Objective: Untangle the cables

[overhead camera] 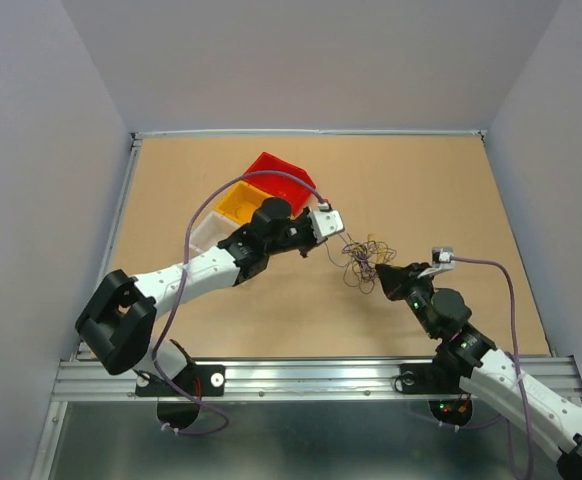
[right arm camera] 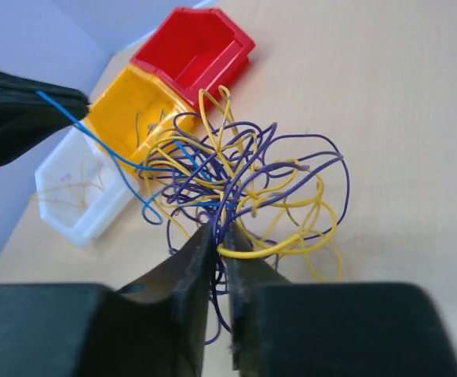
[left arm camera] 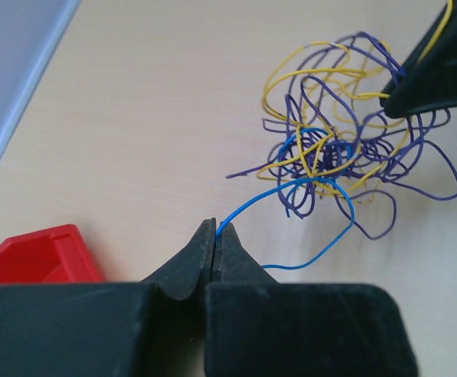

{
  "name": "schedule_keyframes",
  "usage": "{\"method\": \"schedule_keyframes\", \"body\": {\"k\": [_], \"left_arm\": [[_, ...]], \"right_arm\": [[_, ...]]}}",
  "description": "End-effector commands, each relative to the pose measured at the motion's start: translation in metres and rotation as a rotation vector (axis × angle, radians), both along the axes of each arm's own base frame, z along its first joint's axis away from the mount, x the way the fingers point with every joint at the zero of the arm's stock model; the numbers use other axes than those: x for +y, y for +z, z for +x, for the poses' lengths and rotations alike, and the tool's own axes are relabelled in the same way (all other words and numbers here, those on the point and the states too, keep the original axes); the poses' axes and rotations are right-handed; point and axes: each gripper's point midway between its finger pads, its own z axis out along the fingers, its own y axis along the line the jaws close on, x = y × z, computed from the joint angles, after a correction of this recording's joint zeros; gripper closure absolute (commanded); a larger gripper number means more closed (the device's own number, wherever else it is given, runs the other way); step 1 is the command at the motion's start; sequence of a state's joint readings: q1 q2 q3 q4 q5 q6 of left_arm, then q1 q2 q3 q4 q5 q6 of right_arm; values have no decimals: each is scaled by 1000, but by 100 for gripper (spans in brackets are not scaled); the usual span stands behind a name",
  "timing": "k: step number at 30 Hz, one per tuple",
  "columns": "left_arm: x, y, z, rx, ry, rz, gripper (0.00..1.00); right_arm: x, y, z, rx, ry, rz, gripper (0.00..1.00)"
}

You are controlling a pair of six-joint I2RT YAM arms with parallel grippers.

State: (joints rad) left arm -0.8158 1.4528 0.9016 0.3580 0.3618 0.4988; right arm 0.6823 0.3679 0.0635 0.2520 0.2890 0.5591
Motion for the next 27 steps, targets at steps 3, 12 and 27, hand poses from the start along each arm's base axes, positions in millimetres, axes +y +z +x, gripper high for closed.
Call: {"method": "schedule_keyframes", "body": {"k": [3, 12, 27], "left_arm": [[26, 80, 10, -17, 89, -243, 100], [19, 80, -11, 2, -35, -235, 100], [0, 63, -45, 105, -244, -155, 100]], "right_arm": [[-18, -22, 5, 41, -127, 67, 43], [20, 1, -13, -101, 142, 22, 13], [79, 42, -3, -305, 402, -140, 36]]}}
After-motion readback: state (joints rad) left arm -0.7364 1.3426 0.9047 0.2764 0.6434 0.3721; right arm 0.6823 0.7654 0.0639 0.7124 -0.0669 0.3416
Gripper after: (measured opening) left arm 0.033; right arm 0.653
